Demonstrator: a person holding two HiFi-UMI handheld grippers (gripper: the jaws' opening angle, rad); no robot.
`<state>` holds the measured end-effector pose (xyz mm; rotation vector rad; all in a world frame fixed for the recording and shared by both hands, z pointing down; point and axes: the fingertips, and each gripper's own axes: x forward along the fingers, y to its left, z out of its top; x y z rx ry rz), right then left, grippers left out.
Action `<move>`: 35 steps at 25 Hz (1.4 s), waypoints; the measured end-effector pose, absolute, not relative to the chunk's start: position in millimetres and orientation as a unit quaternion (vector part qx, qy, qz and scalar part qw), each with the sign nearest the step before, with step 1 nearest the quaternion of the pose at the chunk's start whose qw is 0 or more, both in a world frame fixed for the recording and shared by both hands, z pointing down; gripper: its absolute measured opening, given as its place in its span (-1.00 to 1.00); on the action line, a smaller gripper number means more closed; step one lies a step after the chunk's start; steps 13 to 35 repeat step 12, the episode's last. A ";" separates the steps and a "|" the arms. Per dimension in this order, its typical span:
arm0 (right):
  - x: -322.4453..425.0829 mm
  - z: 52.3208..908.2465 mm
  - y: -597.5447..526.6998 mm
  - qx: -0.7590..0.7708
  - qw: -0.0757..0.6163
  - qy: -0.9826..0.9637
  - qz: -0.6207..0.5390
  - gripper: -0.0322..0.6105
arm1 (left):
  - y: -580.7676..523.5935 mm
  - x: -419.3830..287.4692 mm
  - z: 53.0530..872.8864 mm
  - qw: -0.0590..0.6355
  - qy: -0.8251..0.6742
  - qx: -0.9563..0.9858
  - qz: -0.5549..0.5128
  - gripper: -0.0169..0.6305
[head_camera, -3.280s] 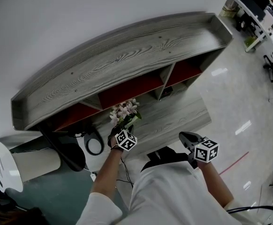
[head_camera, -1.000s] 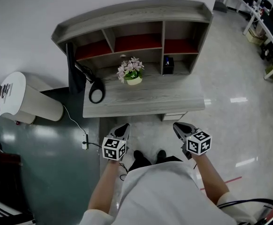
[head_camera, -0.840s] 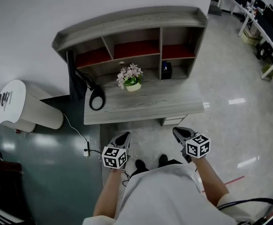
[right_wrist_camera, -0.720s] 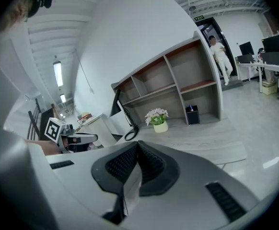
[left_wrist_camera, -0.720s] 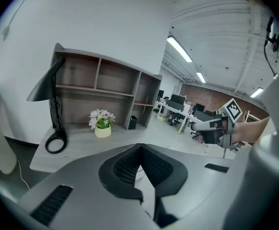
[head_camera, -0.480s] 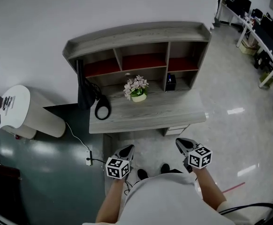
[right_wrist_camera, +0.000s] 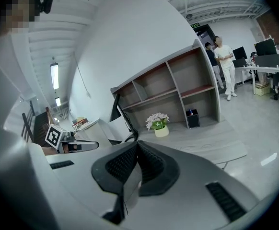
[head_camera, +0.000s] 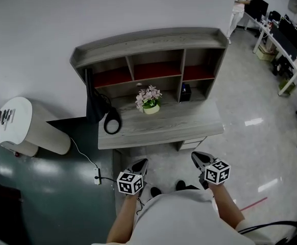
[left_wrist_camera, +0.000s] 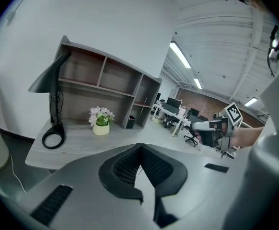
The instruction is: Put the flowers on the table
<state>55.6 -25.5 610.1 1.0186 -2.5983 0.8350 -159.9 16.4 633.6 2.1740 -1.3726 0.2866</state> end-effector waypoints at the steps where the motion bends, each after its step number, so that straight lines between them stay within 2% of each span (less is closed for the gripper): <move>1: 55.7 609.2 -25.6 0.349 0.114 -0.886 0.284 -0.84 | 15.5 -159.9 633.5 0.274 -0.508 0.810 0.107 -0.92; 35: 63.7 606.1 -29.3 0.367 0.116 -0.881 0.274 -0.84 | 5.7 -151.3 629.6 0.267 -0.489 0.824 0.107 -0.92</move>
